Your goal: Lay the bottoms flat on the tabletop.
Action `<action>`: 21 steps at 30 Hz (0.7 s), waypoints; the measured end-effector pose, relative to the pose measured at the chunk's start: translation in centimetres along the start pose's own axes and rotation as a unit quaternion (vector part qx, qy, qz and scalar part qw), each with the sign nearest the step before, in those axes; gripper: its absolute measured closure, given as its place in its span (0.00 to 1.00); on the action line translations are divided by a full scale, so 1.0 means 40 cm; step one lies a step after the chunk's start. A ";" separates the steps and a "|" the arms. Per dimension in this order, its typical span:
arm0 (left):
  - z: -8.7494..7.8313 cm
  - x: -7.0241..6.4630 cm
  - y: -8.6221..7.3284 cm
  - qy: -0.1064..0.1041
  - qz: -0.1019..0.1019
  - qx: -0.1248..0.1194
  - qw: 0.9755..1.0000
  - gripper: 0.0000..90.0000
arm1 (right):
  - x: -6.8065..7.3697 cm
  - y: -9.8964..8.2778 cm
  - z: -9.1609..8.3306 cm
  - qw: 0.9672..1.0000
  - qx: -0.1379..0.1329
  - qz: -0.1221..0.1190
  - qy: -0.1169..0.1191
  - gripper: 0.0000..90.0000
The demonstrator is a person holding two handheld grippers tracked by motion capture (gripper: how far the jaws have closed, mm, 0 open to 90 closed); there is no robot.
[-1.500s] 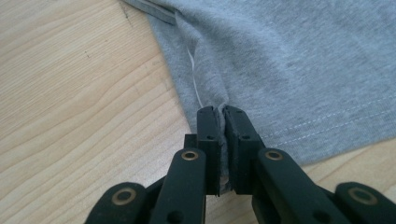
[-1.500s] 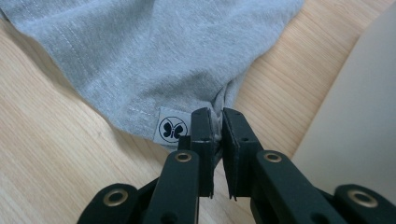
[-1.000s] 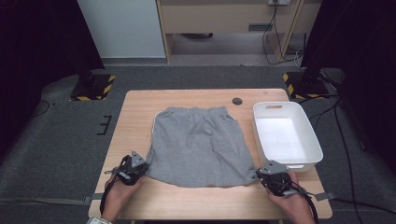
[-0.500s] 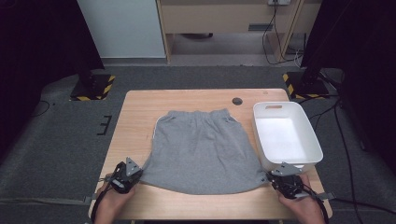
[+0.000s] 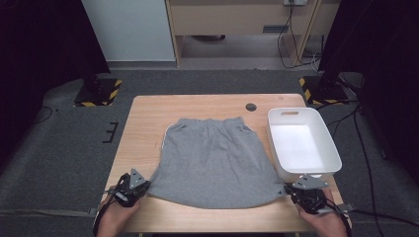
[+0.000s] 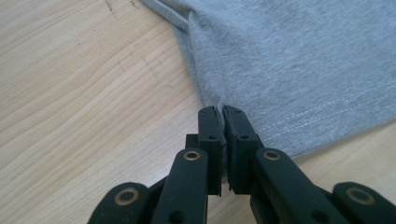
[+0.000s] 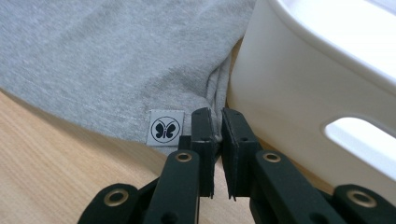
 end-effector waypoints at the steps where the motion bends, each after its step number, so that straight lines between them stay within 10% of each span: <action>1: -0.004 -0.002 -0.003 -0.004 0.000 -0.002 1.000 0.96 | 0.000 -0.002 -0.003 1.000 0.000 0.001 0.003 0.93; 9: -0.023 -0.026 -0.030 -0.024 0.010 -0.012 1.000 0.93 | -0.005 -0.013 -0.011 1.000 -0.007 0.007 0.011 0.91; 14: -0.038 -0.019 -0.032 -0.006 -0.011 -0.057 0.998 0.46 | -0.001 -0.010 -0.018 0.999 -0.033 0.011 0.012 0.64; 21: -0.033 -0.012 -0.014 -0.033 -0.010 -0.081 0.996 0.29 | 0.029 0.018 -0.009 0.999 -0.047 -0.003 0.025 0.43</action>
Point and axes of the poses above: each handheld gripper's, and its own axes: z roughly forward along the jaws, y roughly out of its top, x roughly to its left, the point moved 2 cm from there along z, roughly forward along the jaws, and after that the axes turned 15 degrees about x, right-handed, at the moved point
